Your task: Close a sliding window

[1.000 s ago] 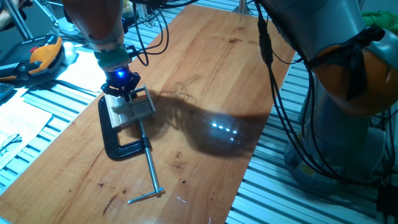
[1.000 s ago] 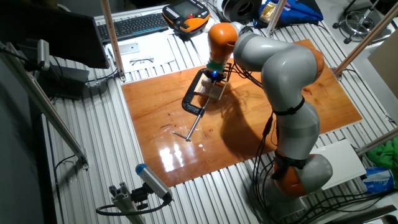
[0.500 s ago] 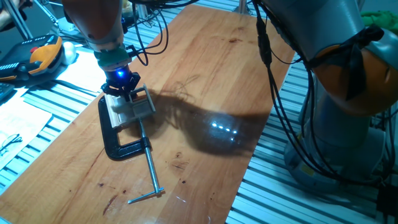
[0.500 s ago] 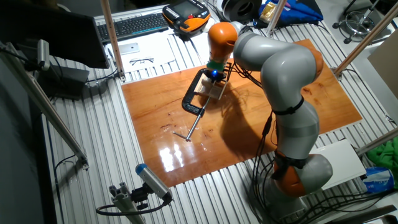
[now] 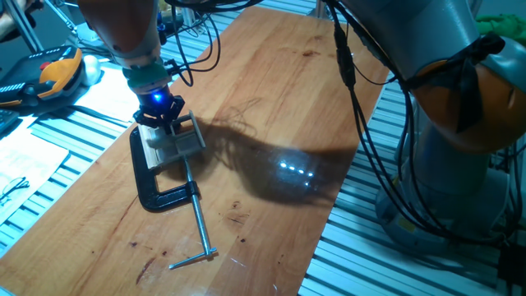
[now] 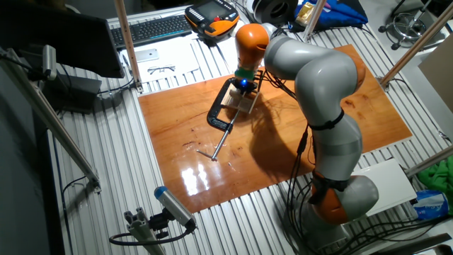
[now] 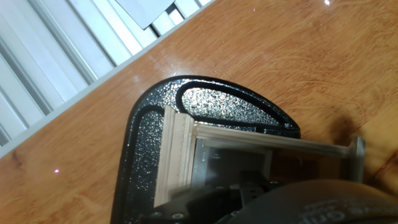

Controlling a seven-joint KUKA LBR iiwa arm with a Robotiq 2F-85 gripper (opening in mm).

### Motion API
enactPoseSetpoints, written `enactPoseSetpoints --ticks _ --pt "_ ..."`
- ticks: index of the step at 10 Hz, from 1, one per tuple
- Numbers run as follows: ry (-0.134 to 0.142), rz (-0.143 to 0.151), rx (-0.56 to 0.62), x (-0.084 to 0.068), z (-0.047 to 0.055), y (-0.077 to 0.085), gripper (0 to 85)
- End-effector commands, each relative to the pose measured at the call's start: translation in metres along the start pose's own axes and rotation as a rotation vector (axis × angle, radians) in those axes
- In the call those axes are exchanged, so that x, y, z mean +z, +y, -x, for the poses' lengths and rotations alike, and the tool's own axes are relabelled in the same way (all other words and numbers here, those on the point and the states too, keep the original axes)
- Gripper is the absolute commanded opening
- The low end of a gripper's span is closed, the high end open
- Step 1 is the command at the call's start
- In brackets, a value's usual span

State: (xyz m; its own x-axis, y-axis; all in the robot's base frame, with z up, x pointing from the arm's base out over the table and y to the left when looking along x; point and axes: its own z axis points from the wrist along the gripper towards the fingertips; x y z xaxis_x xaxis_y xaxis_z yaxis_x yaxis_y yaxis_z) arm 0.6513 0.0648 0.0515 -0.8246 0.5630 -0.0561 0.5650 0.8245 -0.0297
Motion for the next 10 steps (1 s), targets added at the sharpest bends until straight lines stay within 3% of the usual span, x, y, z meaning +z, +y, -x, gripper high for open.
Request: enactPoseSetpoints --ticks 1,10 --pt "0.002 0.000 0.000 0.0004 0.0002 -0.0002 0.0" --pt "-0.006 -0.008 -0.005 0.0017 0.0010 -0.0012 0.0"
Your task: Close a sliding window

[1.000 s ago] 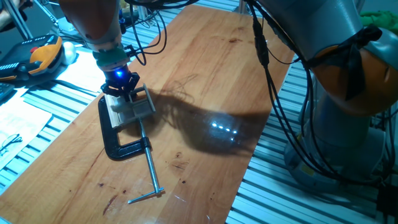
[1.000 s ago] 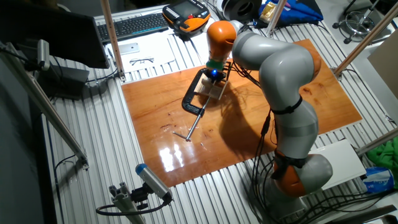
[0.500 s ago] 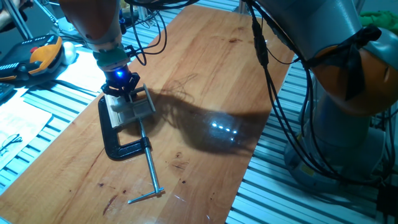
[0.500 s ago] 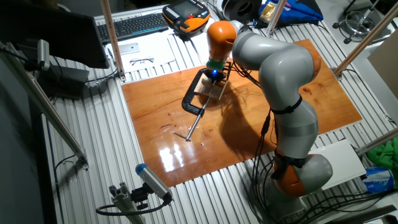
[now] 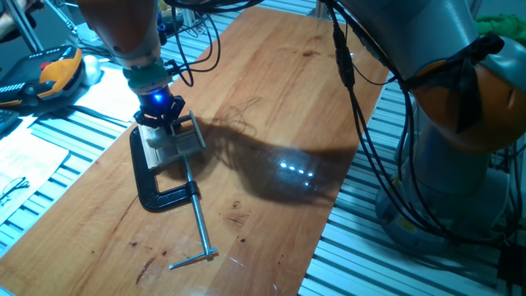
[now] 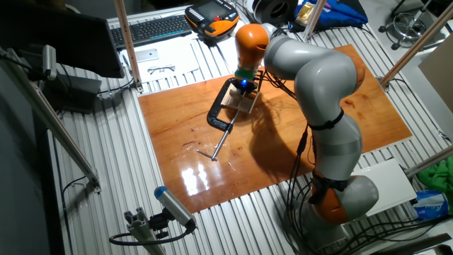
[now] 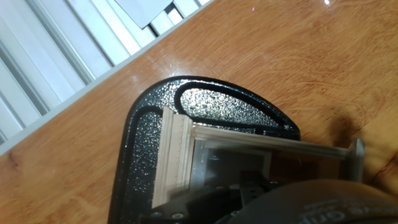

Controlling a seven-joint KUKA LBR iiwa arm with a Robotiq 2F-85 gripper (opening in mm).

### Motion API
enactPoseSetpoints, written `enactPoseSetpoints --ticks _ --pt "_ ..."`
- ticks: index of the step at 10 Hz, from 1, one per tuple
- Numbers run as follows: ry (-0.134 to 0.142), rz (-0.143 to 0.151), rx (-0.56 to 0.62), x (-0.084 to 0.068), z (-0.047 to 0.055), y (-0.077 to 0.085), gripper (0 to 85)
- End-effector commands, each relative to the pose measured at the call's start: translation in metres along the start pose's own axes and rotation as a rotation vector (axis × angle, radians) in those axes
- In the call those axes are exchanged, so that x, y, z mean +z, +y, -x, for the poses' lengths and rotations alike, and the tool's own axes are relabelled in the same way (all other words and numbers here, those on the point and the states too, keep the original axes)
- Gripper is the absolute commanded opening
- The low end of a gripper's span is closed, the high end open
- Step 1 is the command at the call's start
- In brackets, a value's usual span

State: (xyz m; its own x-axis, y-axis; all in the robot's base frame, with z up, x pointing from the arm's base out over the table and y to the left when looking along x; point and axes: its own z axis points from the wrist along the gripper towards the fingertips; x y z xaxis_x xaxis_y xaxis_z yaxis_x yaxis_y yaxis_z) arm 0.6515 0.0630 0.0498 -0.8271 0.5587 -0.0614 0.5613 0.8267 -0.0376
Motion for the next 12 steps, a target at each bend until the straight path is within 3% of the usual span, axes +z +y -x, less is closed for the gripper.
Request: enactPoseSetpoints --ticks 1,12 --pt "0.000 0.000 0.000 0.0002 0.0001 -0.0002 0.0" --pt "0.002 -0.005 -0.005 -0.0002 -0.0001 -0.0021 0.0"
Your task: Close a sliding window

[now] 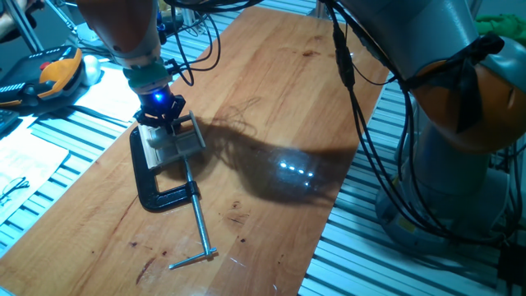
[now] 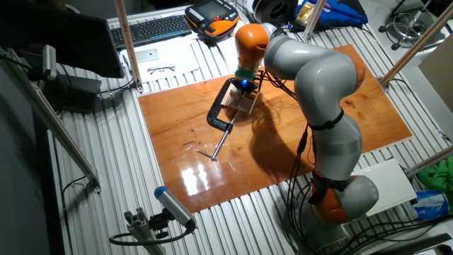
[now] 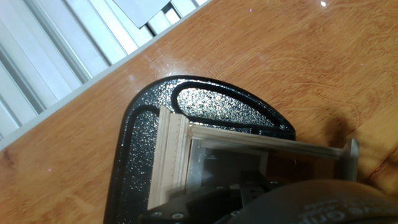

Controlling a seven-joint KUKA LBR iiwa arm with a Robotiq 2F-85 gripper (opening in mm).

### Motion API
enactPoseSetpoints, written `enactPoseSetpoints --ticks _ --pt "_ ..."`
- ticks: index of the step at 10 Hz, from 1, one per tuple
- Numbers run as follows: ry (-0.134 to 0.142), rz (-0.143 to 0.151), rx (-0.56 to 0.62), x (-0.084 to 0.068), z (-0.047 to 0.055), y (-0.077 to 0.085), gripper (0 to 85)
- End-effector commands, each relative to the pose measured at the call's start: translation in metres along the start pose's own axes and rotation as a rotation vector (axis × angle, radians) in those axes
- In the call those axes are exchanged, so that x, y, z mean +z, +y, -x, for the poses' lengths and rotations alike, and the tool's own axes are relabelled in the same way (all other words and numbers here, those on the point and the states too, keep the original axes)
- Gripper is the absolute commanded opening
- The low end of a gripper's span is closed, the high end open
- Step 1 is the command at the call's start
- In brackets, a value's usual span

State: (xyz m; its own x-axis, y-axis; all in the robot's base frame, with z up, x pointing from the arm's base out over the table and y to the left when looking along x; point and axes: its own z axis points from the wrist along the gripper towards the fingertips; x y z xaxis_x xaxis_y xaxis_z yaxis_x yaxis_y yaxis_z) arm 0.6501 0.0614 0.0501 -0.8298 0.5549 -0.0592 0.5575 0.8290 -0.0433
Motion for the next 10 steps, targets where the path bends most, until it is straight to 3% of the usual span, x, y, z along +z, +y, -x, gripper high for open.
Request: enactPoseSetpoints --ticks 1,10 --pt "0.000 -0.002 0.000 0.0002 0.0001 -0.0002 0.0" --pt "-0.003 -0.016 -0.011 0.0018 0.0017 -0.0048 0.0"
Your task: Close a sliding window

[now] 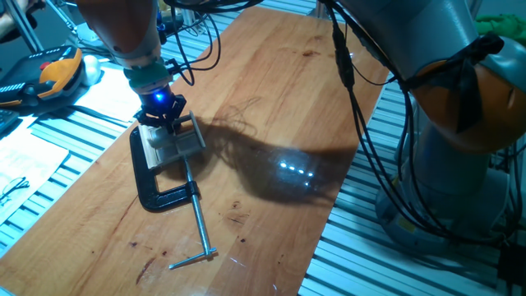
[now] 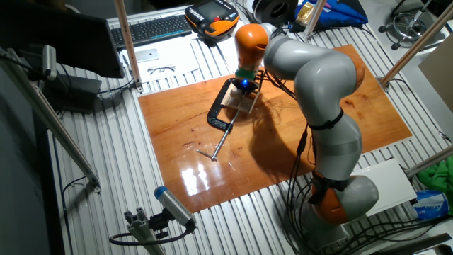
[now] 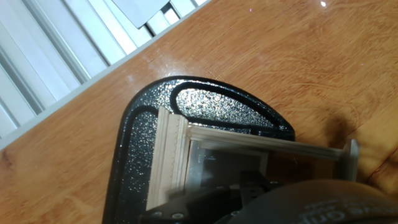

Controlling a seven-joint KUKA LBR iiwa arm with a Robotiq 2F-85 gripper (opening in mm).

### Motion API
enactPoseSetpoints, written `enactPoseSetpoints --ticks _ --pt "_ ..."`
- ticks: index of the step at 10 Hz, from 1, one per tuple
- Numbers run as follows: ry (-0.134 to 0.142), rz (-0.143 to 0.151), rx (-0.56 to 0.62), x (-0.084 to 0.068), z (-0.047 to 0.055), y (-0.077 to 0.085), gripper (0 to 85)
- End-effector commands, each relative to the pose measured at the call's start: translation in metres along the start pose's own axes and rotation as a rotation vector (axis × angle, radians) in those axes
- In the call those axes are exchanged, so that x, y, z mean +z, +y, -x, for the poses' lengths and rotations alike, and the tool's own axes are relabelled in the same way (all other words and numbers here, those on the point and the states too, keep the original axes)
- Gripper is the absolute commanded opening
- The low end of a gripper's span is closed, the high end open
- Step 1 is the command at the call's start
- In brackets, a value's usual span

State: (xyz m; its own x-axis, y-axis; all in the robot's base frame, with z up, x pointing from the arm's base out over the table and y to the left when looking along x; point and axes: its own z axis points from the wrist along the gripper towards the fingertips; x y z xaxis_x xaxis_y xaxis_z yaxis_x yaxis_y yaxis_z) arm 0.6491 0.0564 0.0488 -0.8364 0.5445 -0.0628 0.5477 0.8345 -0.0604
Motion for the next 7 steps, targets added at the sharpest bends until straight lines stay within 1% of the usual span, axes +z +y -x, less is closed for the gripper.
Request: enactPoseSetpoints --ticks 1,7 --pt "0.000 -0.001 0.000 0.0004 0.0000 -0.0005 0.0" --pt "0.006 -0.018 -0.008 -0.0012 -0.0006 -0.0034 0.0"
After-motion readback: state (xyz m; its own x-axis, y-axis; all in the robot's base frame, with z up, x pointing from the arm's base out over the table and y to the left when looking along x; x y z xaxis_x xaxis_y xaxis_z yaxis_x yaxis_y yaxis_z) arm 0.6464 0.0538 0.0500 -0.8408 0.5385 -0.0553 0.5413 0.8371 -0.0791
